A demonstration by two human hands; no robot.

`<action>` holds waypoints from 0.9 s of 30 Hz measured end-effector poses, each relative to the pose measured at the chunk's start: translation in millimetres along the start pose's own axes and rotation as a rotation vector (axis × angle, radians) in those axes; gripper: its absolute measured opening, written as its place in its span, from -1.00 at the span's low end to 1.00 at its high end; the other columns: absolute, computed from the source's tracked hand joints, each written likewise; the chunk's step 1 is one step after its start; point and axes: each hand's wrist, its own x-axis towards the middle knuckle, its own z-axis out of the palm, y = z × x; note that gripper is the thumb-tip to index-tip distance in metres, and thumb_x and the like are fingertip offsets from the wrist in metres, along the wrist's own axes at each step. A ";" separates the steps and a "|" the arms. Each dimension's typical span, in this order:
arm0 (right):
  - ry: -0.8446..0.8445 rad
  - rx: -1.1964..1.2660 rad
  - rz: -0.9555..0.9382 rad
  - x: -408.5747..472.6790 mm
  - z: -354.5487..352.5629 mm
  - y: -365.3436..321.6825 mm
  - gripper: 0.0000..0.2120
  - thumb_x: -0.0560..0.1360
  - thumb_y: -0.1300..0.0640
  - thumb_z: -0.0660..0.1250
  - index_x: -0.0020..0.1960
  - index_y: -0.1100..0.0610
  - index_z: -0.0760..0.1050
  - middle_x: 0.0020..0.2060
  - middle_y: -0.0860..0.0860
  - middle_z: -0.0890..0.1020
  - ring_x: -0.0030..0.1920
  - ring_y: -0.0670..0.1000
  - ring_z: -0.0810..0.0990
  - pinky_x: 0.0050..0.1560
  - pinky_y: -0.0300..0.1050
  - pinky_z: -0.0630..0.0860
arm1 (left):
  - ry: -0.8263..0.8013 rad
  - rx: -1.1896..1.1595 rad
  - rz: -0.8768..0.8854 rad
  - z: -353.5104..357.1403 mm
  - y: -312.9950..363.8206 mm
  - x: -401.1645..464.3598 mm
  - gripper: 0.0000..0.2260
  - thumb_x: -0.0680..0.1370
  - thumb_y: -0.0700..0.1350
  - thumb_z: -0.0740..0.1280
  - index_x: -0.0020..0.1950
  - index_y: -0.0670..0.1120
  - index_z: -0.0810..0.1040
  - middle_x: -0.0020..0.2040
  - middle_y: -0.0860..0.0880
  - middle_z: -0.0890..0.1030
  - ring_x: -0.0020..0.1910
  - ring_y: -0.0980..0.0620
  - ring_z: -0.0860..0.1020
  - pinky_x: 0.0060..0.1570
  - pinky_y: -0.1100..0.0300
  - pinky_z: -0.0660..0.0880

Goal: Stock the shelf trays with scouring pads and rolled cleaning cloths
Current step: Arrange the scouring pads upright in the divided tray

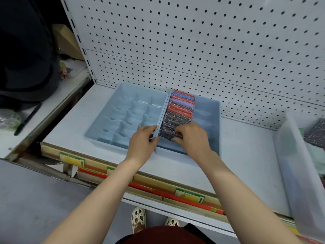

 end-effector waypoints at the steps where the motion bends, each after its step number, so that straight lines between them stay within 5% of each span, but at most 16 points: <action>1: 0.068 0.043 -0.003 1.3 -1.1 0.8 -0.73 0.41 -0.01 0.50 0.06 0.06 0.62 -0.05 0.02 0.64 0.03 0.10 0.54 -0.18 -0.07 0.46 | -0.001 -0.001 0.001 -0.1 -0.1 0.0 -0.62 0.57 -0.11 0.34 0.40 -0.04 0.47 0.26 -0.05 0.55 0.12 0.02 0.56 0.15 0.15 0.46; 8: 0.137 0.137 -0.006 9.0 22.9 4.8 -0.91 0.39 0.18 0.51 -0.11 0.10 0.67 -0.16 0.02 0.63 -0.12 0.11 0.58 -0.28 -0.08 0.50 | -0.017 -0.010 -0.010 -0.8 -0.5 0.0 -0.61 0.57 -0.10 0.35 0.41 -0.04 0.47 0.26 -0.05 0.54 0.13 0.01 0.56 0.18 0.11 0.49; 16: 0.101 0.245 -0.009 4.7 16.1 10.0 -0.83 0.45 0.11 0.48 0.03 0.09 0.64 -0.04 0.00 0.64 0.01 0.05 0.54 -0.04 -0.12 0.47 | -0.052 0.004 0.001 -2.6 -0.6 0.6 -0.61 0.58 -0.13 0.33 0.41 -0.06 0.46 0.27 -0.04 0.53 0.13 0.02 0.55 0.18 0.10 0.49; 21: 0.187 0.277 0.100 -22.1 -0.3 30.4 -0.76 0.51 0.10 0.41 0.17 0.08 0.60 0.00 0.02 0.65 0.03 0.09 0.54 0.02 -0.09 0.44 | -0.012 0.179 0.207 0.9 11.4 5.7 -0.63 0.55 -0.19 0.34 0.36 -0.06 0.49 0.30 -0.04 0.48 0.28 -0.07 0.43 0.23 0.09 0.39; 27: 0.206 0.166 0.355 -96.6 -44.8 90.5 -0.65 0.56 0.05 0.35 0.33 0.05 0.50 0.21 0.03 0.58 0.19 0.13 0.49 0.20 -0.02 0.41 | -0.139 0.113 0.432 26.9 73.0 17.2 -0.65 0.56 -0.16 0.34 0.35 -0.05 0.51 0.29 -0.02 0.50 0.26 -0.04 0.44 0.22 0.15 0.34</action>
